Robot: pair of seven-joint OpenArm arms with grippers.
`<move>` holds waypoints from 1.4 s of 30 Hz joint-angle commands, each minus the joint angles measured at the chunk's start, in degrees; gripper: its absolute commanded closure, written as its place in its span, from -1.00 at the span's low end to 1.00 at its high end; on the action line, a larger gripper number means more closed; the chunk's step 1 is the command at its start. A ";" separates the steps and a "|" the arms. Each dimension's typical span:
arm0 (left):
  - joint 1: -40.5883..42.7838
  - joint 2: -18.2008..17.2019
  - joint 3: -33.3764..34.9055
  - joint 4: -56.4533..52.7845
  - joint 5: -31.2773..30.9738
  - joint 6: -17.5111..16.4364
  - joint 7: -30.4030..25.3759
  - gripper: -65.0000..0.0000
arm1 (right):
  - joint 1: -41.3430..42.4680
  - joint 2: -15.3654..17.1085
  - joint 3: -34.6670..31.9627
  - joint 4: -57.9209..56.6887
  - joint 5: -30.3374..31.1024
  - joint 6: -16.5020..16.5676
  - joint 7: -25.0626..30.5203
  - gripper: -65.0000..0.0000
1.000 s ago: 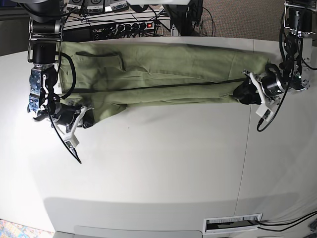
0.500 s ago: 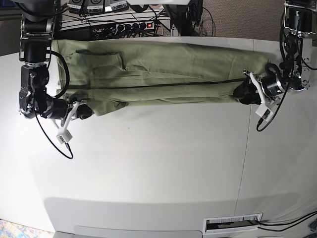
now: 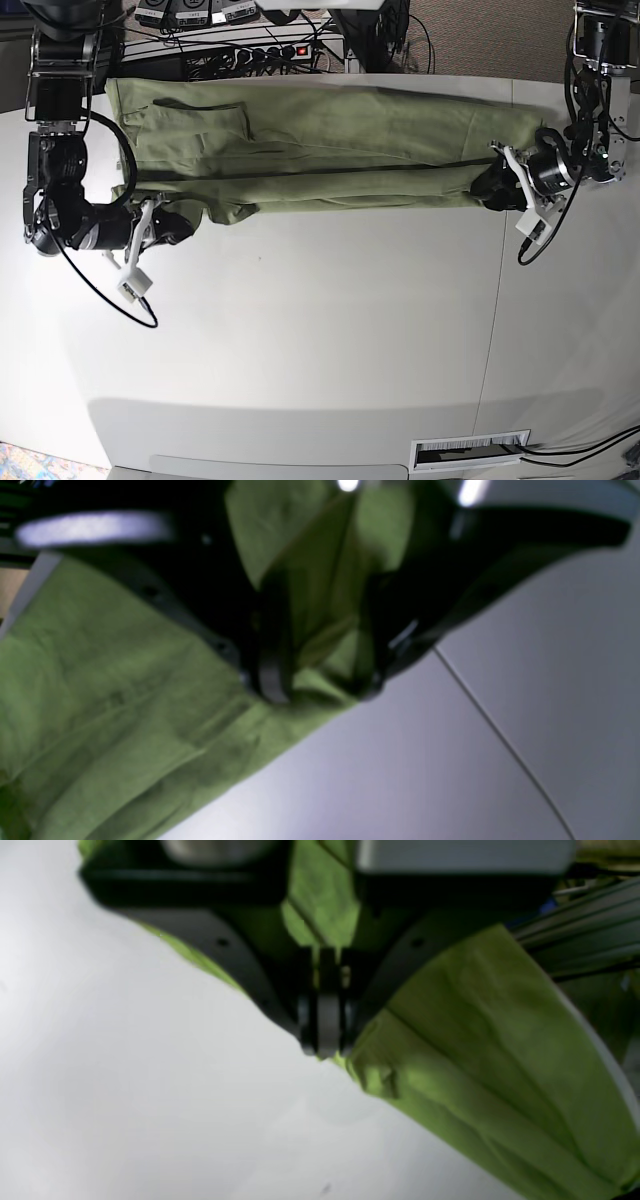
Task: Fold the T-shirt properly
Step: 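Adjust the right gripper's hold on the strip end, pulling it straight, then pull the strip taut between both grippers to straighten it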
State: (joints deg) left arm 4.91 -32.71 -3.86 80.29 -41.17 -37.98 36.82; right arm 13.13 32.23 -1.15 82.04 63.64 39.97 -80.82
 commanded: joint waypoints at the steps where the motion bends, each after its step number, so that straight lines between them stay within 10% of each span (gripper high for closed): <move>1: -0.02 -0.63 -0.02 0.17 2.14 0.48 2.14 0.27 | 1.11 1.22 0.42 0.83 2.40 0.03 0.82 1.00; 14: -0.02 -0.63 -0.02 0.17 2.12 0.72 2.08 0.27 | -6.49 11.82 0.39 0.85 15.32 0.03 0.82 1.00; 36: -0.04 -0.63 -0.02 0.17 1.62 1.09 1.62 0.27 | -9.27 16.65 0.35 0.85 19.30 0.03 0.82 1.00; 42: -0.26 -0.63 -0.02 0.17 0.39 1.11 1.62 0.27 | -7.98 16.02 0.42 0.83 19.04 0.03 0.82 0.44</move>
State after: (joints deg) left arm 4.89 -32.69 -3.86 80.27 -41.71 -37.52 36.47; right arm 3.99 46.87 -1.34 82.15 81.47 39.94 -80.79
